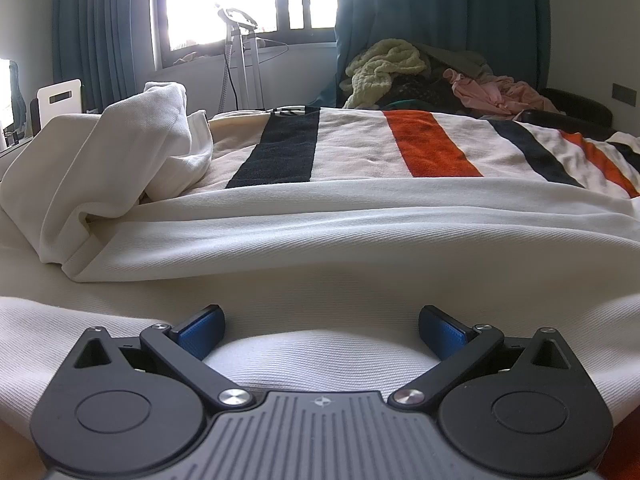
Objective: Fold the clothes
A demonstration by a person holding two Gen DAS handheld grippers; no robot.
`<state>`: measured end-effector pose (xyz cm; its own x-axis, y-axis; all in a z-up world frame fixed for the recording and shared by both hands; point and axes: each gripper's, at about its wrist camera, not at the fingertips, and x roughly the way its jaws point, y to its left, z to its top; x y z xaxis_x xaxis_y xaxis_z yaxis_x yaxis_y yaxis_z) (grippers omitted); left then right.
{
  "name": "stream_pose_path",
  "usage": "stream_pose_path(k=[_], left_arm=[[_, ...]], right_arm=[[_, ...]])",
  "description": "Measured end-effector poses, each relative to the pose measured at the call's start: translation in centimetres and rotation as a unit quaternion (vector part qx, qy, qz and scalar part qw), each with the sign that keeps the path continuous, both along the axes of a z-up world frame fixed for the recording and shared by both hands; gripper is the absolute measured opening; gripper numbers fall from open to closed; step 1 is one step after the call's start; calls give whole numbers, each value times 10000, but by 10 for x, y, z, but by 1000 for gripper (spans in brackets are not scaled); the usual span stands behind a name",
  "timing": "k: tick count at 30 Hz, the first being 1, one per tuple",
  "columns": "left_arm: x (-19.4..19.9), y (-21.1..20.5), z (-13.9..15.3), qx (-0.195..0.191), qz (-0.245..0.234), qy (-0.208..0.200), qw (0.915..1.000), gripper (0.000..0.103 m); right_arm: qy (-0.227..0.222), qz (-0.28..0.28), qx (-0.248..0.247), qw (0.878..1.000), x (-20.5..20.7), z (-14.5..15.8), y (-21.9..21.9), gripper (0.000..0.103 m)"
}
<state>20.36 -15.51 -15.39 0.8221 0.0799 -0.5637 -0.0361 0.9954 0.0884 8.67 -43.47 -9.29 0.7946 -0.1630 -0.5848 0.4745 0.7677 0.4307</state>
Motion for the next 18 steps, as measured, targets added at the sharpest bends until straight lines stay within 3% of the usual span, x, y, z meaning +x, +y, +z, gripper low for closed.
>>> stream_pose_path(k=[18], left_arm=[[0,0,0,-4,2,-1,10000,103]], right_arm=[[-33,-171,220,9996,-9,0,-7,77]])
